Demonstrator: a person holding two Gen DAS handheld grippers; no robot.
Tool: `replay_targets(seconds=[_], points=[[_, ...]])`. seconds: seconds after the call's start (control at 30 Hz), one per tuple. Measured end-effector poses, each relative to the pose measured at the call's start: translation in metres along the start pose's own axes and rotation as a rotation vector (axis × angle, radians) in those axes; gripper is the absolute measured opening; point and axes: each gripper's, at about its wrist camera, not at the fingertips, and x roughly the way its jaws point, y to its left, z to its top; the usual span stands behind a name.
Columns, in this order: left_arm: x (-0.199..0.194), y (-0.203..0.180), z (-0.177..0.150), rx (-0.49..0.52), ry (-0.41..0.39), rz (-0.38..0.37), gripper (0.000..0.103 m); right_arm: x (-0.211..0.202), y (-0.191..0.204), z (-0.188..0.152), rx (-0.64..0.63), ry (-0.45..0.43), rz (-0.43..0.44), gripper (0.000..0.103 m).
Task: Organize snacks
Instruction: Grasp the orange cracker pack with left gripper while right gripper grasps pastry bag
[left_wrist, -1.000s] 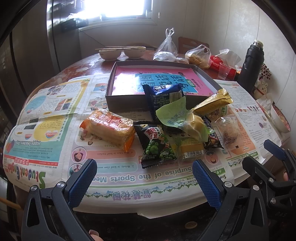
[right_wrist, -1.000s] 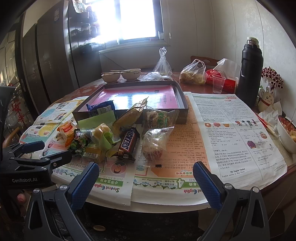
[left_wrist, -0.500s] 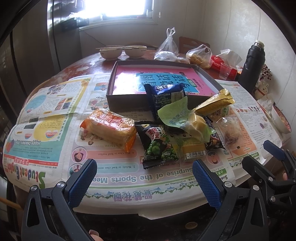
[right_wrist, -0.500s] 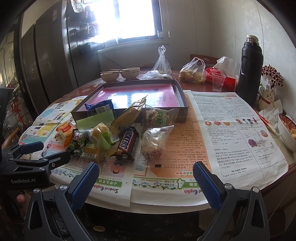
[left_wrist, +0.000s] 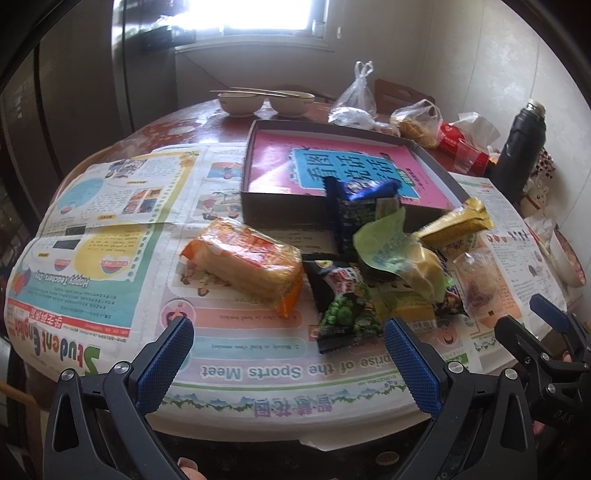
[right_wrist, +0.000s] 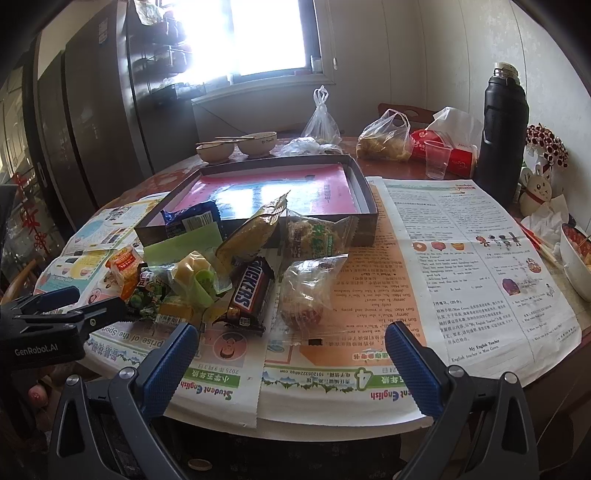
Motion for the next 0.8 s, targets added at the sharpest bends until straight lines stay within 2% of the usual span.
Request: replay_targets(seconds=[0.23,0.37,0.47,0.6,0.73,0.8], points=[[0.008,0.031,0.01,-0.083,0.007,0.037,0.103,0.007,-0.008,0.007,0.017,-0.002,-0.008,0.102],[0.016,0.041,0.015,-0.095,0.018,0.05,0.103,0.013,-0.012,0.011,0.018,-0.002,-0.018,0.102],[0.025,0.042,0.021,-0.086,0.042,0.035,0.103,0.018,-0.016,0.015,0.021,0.001,-0.019,0.102],[0.033,0.05,0.03,-0.134,0.062,0.028,0.103,0.023,-0.02,0.019,0.02,0.002,-0.03,0.102],[0.042,0.055,0.041,-0.2,0.108,-0.032,0.103,0.03,-0.024,0.023,0.021,0.009,-0.036,0.102],[0.047,0.054,0.046,-0.208,0.131,-0.03,0.103,0.034,-0.025,0.025,0.016,0.015,-0.04,0.102]])
